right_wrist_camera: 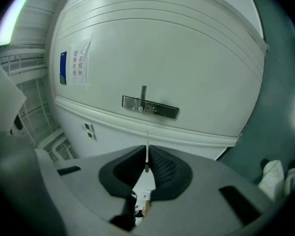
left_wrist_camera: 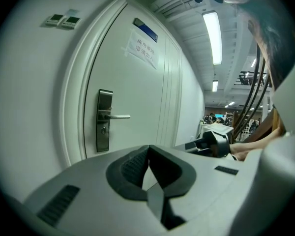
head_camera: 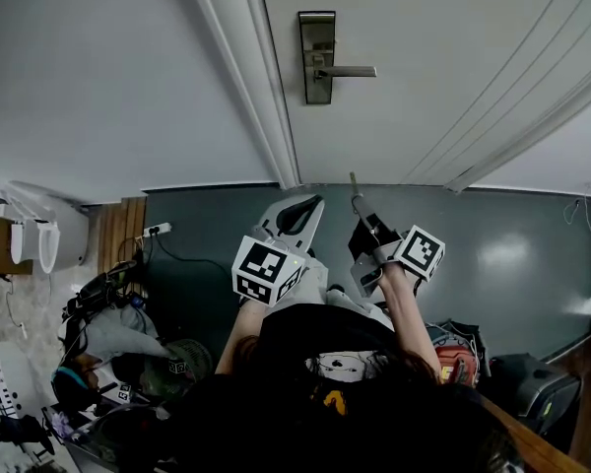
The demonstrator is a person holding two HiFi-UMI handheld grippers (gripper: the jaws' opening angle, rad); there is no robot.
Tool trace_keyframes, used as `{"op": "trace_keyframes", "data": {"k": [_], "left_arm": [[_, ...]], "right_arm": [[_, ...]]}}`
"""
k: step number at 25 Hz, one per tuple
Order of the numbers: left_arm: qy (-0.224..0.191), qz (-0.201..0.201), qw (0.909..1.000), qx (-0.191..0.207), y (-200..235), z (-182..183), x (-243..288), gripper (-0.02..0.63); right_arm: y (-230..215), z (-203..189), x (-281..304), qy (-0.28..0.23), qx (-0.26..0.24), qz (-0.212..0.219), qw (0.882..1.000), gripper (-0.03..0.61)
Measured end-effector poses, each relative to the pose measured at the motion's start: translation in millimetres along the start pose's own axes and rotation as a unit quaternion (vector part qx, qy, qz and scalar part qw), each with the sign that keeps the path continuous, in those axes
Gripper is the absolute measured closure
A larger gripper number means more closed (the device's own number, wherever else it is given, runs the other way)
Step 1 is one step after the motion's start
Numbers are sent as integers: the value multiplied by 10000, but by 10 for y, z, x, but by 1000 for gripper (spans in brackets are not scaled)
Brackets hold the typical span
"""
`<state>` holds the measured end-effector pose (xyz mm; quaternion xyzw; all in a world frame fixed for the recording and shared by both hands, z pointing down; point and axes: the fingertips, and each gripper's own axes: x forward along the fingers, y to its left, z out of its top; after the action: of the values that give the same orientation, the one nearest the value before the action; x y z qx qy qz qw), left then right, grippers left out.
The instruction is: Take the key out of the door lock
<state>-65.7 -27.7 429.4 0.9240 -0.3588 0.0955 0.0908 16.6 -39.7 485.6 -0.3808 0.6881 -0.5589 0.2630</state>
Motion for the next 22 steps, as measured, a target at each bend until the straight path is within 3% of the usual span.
{"op": "trace_keyframes", "data": {"k": [22], "left_arm": [[-47, 343, 9994, 39, -296, -145, -359, 606]], "right_arm": [[100, -321, -257, 417, -223, 209, 9987, 555]]}}
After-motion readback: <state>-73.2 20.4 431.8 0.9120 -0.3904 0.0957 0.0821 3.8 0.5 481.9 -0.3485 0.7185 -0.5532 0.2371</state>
